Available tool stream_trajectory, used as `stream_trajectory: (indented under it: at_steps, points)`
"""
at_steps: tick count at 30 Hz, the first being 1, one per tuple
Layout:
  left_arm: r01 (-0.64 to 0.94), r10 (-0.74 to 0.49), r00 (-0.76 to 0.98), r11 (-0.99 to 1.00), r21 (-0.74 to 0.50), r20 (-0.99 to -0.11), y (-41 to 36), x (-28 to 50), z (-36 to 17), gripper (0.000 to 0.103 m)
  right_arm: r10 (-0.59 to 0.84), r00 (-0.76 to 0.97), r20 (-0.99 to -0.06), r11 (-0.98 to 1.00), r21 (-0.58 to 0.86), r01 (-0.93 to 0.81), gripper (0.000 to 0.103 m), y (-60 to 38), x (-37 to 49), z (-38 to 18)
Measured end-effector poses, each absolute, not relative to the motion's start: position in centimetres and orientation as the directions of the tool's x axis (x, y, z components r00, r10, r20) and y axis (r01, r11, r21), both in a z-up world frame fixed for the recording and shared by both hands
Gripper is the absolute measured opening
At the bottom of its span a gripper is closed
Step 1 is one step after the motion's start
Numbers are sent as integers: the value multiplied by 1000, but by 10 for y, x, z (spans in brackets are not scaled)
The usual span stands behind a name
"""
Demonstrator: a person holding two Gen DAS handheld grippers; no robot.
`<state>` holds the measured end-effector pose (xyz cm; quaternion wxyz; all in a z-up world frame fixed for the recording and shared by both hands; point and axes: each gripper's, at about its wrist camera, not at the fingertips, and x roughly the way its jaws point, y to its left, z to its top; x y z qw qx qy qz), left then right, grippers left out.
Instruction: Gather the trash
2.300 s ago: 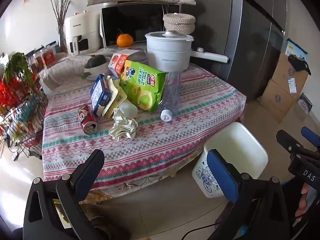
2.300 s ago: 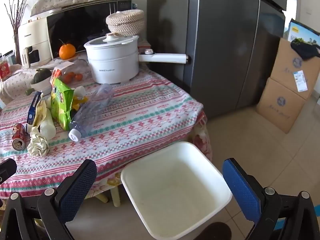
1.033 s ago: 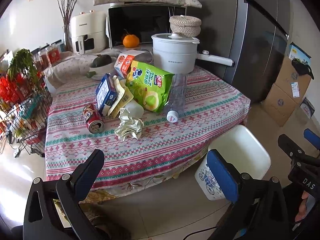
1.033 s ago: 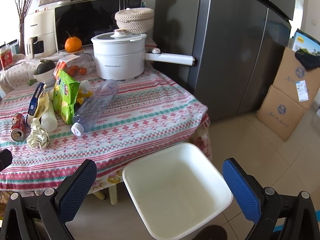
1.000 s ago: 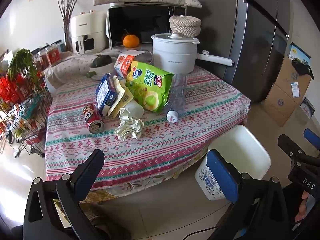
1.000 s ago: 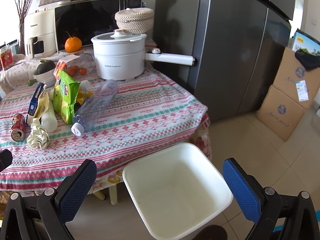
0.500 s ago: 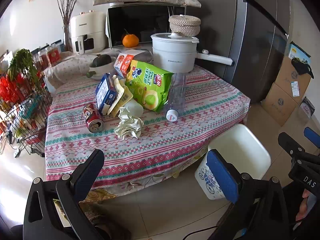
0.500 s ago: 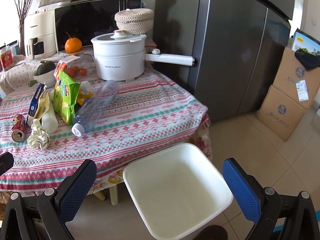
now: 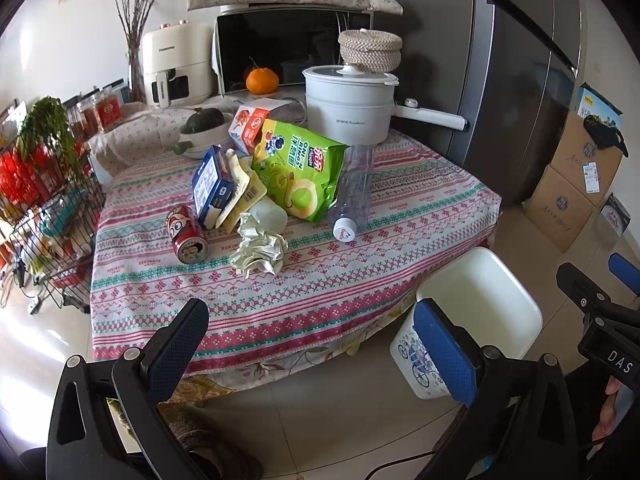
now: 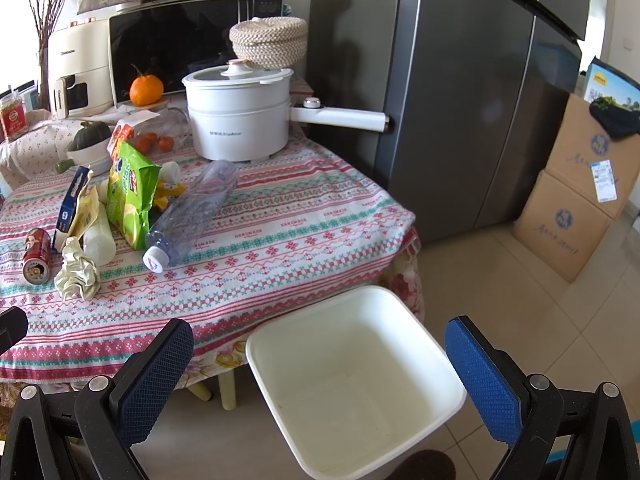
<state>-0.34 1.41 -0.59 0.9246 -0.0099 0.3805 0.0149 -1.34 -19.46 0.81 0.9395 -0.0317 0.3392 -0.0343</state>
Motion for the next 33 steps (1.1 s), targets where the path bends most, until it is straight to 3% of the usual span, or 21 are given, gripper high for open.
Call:
stream_trajectory:
  at_steps: [33]
  points:
    - [-27,25,700,1000,8,-714,45,13,11,103,-93,776,-624,992,-128,16,103,-185,-13,16]
